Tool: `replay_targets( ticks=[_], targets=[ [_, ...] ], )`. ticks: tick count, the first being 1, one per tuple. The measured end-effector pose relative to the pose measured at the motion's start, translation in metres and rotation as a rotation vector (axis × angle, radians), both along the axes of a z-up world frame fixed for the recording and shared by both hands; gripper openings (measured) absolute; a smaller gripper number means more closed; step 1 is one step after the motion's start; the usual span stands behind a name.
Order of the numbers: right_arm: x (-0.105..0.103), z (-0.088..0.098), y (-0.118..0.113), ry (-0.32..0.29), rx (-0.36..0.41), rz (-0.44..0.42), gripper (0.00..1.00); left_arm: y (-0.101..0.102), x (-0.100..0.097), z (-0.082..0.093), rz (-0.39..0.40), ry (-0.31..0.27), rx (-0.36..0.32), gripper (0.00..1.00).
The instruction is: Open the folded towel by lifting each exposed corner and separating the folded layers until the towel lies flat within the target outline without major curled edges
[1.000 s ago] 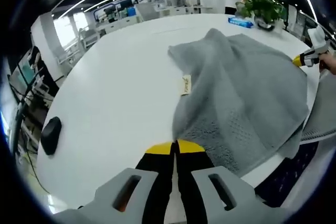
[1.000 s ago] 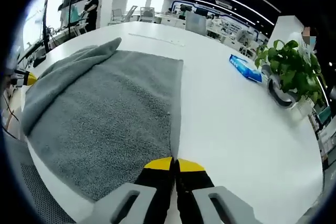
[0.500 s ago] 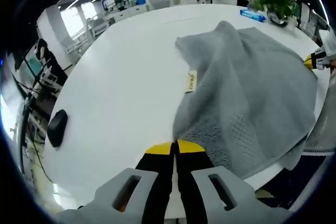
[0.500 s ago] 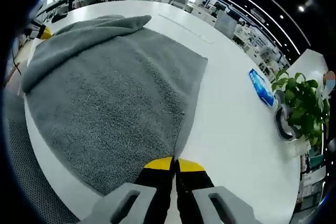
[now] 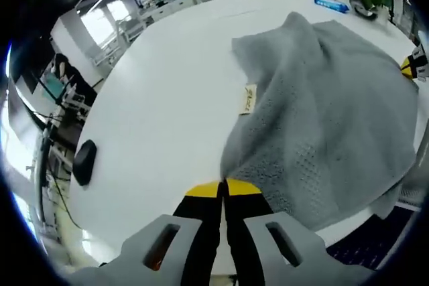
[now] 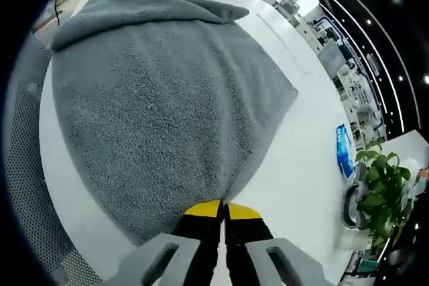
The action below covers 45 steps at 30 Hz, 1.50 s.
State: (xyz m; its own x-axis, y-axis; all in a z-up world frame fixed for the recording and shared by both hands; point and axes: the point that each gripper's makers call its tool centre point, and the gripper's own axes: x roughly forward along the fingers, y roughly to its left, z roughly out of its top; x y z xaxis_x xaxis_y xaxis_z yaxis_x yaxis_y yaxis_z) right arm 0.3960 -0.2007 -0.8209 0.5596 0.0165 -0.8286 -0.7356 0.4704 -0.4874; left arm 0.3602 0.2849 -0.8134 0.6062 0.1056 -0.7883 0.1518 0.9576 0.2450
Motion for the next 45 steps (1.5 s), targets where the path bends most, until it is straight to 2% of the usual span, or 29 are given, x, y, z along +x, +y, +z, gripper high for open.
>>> replay_targets(
  ticks=[3, 8, 19, 26, 29, 32, 34, 38, 41, 45],
  targets=[
    [0.001, 0.001, 0.0, -0.001, 0.056, -0.03, 0.0, -0.002, -0.001, 0.0, -0.035, 0.008, 0.04, 0.0],
    [0.001, 0.001, -0.002, 0.0, 0.104, -0.048, 0.0, -0.002, -0.001, 0.0, -0.021, 0.022, 0.045, 0.0],
    [-0.001, 0.002, -0.026, 0.001, 0.151, -0.138, 0.0, -0.004, -0.002, 0.001, -0.048, 0.035, 0.118, 0.0],
    [-0.002, 0.002, -0.036, -0.002, 0.175, -0.168, 0.0, -0.007, -0.001, 0.002, -0.13, 0.05, 0.209, 0.0],
    [-0.003, 0.002, -0.039, -0.002, 0.169, -0.178, 0.0, -0.005, -0.001, 0.002, -0.12, 0.041, 0.197, 0.0],
    [-0.004, 0.001, -0.046, -0.007, 0.16, -0.19, 0.0, -0.002, -0.001, 0.002, -0.064, 0.006, 0.133, 0.0],
    [-0.004, 0.001, -0.051, -0.01, 0.163, -0.202, 0.0, -0.002, -0.002, 0.002, -0.071, 0.003, 0.136, 0.0],
    [-0.005, 0.001, -0.058, -0.011, 0.164, -0.228, 0.0, -0.005, -0.001, 0.002, -0.117, 0.014, 0.192, 0.0],
    [-0.006, 0.0, -0.063, -0.016, 0.162, -0.24, 0.0, -0.003, -0.001, 0.002, -0.089, 0.008, 0.164, 0.0],
    [-0.006, 0.001, -0.066, -0.017, 0.172, -0.254, 0.0, -0.004, -0.002, 0.002, -0.111, -0.001, 0.172, 0.0]
  ],
)
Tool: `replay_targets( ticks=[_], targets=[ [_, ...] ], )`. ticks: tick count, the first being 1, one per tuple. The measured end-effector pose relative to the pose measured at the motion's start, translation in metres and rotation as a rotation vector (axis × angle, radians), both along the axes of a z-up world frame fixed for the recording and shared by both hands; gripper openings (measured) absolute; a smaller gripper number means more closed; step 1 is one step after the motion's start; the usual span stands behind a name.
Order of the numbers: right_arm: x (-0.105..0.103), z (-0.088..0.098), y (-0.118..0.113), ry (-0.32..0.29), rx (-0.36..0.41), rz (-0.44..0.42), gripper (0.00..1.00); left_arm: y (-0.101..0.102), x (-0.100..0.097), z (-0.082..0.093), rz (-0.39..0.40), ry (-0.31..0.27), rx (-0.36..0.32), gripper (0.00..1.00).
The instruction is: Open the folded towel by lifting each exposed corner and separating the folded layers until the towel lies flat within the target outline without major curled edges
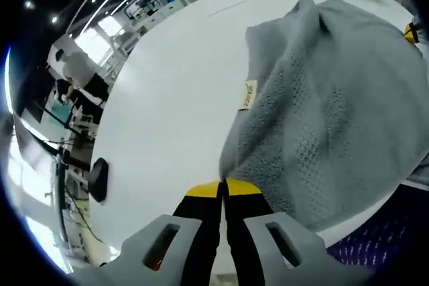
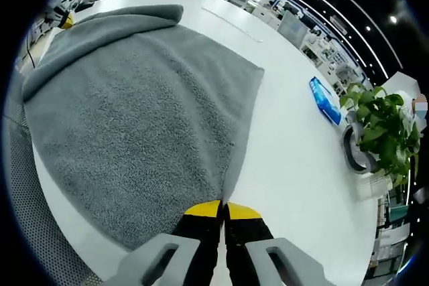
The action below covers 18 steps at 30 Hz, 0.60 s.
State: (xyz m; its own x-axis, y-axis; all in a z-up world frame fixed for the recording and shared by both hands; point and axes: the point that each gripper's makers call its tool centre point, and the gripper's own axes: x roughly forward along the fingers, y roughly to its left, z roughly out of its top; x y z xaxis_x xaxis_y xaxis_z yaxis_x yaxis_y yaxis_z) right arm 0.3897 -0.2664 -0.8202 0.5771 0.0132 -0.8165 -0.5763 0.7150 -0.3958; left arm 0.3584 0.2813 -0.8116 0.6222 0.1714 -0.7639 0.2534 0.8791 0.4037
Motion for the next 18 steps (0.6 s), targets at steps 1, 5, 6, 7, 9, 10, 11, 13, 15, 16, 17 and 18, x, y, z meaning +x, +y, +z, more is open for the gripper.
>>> replay_targets(
  ticks=[1, 5, 6, 7, 9, 10, 11, 13, 15, 16, 17, 18],
  targets=[
    [0.0, 0.0, -0.001, -0.001, 0.0, -0.003, 0.0, 0.0, 0.0, 0.0, -0.004, 0.001, 0.004, 0.0],
    [0.0, 0.0, -0.006, -0.001, 0.01, -0.021, 0.0, 0.001, 0.001, 0.0, -0.021, 0.011, 0.03, 0.0],
    [0.0, 0.0, -0.006, -0.001, 0.011, -0.024, 0.0, 0.006, 0.001, 0.001, -0.06, 0.024, 0.102, 0.0],
    [0.0, 0.0, -0.007, -0.001, 0.014, -0.029, 0.0, 0.009, 0.001, 0.0, -0.086, 0.039, 0.153, 0.0],
    [0.0, 0.0, -0.009, -0.001, 0.019, -0.037, 0.0, 0.011, 0.003, -0.001, -0.071, 0.047, 0.128, 0.0],
    [0.0, 0.0, -0.008, -0.001, 0.021, -0.04, 0.0, 0.012, 0.002, -0.002, -0.061, 0.05, 0.115, 0.0],
    [0.0, 0.0, -0.008, -0.002, 0.023, -0.041, 0.0, 0.014, 0.002, -0.001, -0.036, 0.051, 0.089, 0.0],
    [0.0, 0.0, -0.008, -0.003, 0.02, -0.038, 0.0, 0.017, 0.003, -0.002, -0.032, 0.047, 0.093, 0.0],
    [0.0, 0.0, -0.008, -0.003, 0.019, -0.04, 0.0, 0.018, 0.003, -0.002, -0.044, 0.04, 0.116, 0.0],
    [0.0, 0.0, -0.008, -0.003, 0.017, -0.038, 0.0, 0.019, 0.003, -0.002, -0.051, 0.037, 0.12, 0.0],
    [0.0, 0.0, -0.008, -0.003, 0.018, -0.04, 0.0, 0.02, 0.002, -0.001, -0.054, 0.034, 0.121, 0.0],
    [0.0, 0.0, -0.008, -0.003, 0.02, -0.041, 0.0, 0.022, 0.003, -0.001, -0.052, 0.033, 0.121, 0.0]
  ],
)
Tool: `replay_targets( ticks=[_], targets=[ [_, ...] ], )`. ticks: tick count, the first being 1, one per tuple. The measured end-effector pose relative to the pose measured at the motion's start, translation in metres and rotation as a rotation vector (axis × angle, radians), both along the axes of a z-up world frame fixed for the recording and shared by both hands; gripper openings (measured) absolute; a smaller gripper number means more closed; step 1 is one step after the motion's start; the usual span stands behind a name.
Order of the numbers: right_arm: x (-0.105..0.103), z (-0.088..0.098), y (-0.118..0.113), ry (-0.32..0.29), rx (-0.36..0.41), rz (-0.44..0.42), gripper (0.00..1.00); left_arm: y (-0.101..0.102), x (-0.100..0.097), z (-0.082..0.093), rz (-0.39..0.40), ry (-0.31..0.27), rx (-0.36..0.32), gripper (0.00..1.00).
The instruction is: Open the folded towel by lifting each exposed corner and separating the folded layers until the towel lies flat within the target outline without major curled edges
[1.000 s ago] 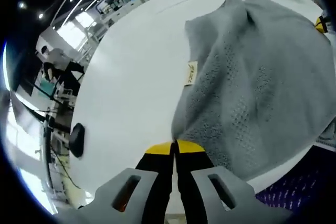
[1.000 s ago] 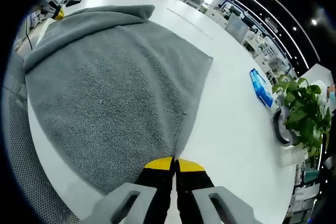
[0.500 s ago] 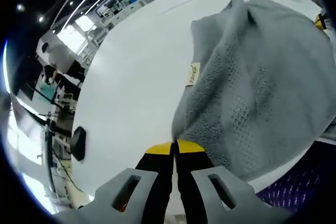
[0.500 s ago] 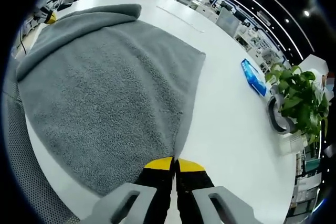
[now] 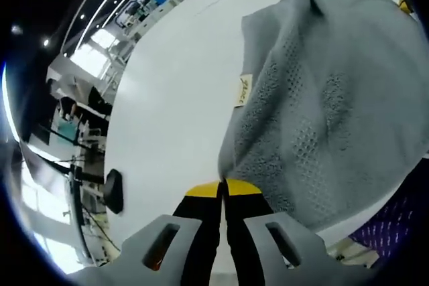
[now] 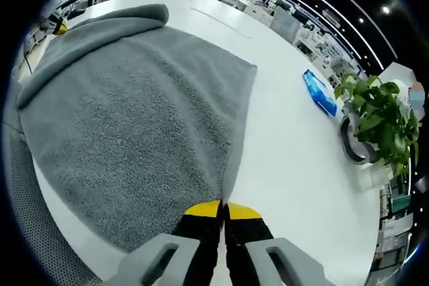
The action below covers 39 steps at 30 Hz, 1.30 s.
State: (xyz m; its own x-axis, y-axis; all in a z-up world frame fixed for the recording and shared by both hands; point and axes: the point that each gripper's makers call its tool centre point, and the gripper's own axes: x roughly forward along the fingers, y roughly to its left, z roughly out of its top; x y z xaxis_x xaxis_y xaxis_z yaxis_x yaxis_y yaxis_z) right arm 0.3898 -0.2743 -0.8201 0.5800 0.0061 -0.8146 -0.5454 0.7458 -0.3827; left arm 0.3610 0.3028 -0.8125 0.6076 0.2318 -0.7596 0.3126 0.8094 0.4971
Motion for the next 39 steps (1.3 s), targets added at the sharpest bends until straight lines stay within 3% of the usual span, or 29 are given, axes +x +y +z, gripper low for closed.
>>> replay_targets(
  ticks=[4, 10, 14, 20, 23, 27, 29, 34, 39],
  targets=[
    [0.0, 0.0, -0.002, 0.0, -0.002, -0.007, 0.0, 0.006, 0.002, 0.001, 0.034, -0.01, -0.029, 0.0],
    [-0.001, 0.0, -0.013, -0.001, -0.018, -0.028, 0.0, 0.016, 0.004, 0.0, 0.035, -0.003, -0.013, 0.0],
    [0.0, 0.0, -0.012, -0.006, -0.028, -0.036, 0.0, 0.016, 0.004, 0.0, 0.083, -0.037, -0.088, 0.0],
    [0.0, 0.0, -0.01, 0.009, -0.118, -0.022, 0.0, 0.015, 0.004, 0.0, 0.042, -0.039, -0.076, 0.0],
    [0.0, 0.001, -0.012, 0.008, -0.087, -0.077, 0.0, 0.015, 0.004, 0.001, 0.04, -0.035, -0.092, 0.0],
    [-0.002, 0.002, -0.01, 0.056, -0.07, -0.138, 0.0, 0.016, 0.006, -0.002, -0.023, -0.012, -0.063, 0.0],
    [-0.004, 0.003, -0.007, 0.085, -0.092, -0.153, 0.0, 0.015, 0.007, -0.002, -0.071, -0.004, -0.033, 0.0],
    [-0.001, 0.001, -0.019, 0.133, -0.262, -0.108, 0.0, 0.017, 0.008, -0.002, -0.101, 0.0, -0.039, 0.0],
    [0.0, 0.001, -0.024, 0.133, -0.296, -0.137, 0.0, 0.017, 0.008, 0.0, -0.115, 0.005, -0.049, 0.0]
  ],
)
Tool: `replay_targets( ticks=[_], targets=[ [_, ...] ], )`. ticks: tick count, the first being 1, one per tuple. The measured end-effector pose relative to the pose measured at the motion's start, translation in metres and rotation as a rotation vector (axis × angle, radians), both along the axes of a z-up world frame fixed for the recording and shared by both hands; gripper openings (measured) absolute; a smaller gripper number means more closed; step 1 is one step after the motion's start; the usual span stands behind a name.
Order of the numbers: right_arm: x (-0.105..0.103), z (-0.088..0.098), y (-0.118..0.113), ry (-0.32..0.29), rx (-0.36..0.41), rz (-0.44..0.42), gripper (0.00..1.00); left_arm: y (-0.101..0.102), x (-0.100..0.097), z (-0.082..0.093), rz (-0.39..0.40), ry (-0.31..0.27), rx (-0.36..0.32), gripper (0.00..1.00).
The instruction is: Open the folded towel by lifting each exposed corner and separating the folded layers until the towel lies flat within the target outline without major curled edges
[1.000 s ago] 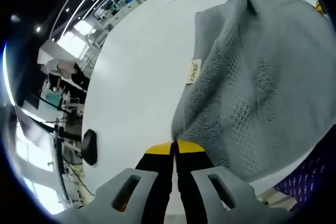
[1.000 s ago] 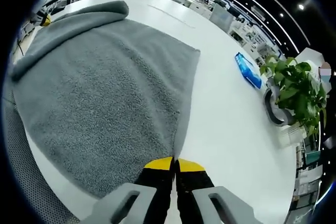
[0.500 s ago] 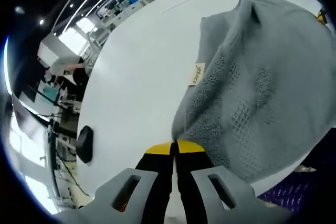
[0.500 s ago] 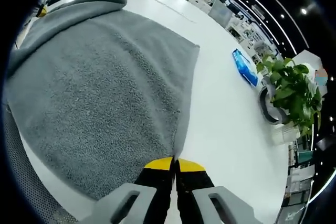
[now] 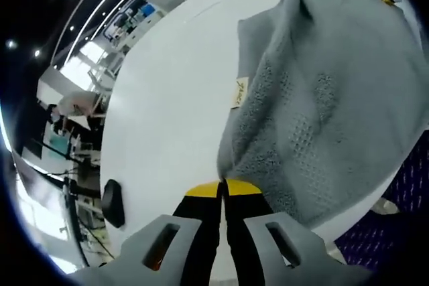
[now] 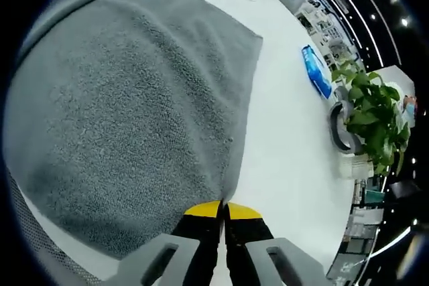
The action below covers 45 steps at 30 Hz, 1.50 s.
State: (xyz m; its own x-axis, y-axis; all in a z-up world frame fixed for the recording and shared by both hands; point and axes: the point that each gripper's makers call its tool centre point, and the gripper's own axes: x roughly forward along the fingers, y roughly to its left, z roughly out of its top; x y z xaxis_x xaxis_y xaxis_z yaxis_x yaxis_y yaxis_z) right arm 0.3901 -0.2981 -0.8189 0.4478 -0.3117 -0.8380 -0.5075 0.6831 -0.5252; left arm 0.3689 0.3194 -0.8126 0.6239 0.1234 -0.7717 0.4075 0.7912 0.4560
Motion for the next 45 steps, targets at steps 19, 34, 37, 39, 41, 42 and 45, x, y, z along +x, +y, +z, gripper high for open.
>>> replay_targets(
  ticks=[19, 34, 37, 39, 41, 42, 45],
  targets=[
    [0.004, 0.001, -0.017, -0.061, 0.237, -0.144, 0.0, 0.002, 0.008, 0.001, 0.027, 0.058, 0.011, 0.0],
    [-0.003, 0.005, -0.034, -0.1, 0.342, -0.164, 0.0, 0.008, 0.01, -0.001, 0.124, 0.067, 0.023, 0.0],
    [-0.002, 0.005, -0.038, -0.1, 0.344, -0.165, 0.0, 0.008, 0.01, -0.001, 0.125, 0.073, 0.032, 0.0],
    [-0.003, 0.005, -0.045, -0.089, 0.295, -0.148, 0.0, 0.01, 0.01, 0.0, 0.161, 0.073, 0.02, 0.0],
    [-0.002, 0.004, -0.048, -0.089, 0.288, -0.145, 0.0, 0.011, 0.009, 0.001, 0.174, 0.067, 0.019, 0.0],
    [-0.002, 0.004, -0.049, -0.088, 0.288, -0.145, 0.0, 0.011, 0.01, 0.0, 0.181, 0.064, 0.015, 0.0],
    [0.0, 0.005, -0.053, -0.085, 0.301, -0.154, 0.0, 0.011, 0.01, 0.001, 0.166, 0.06, 0.021, 0.0]
  ],
)
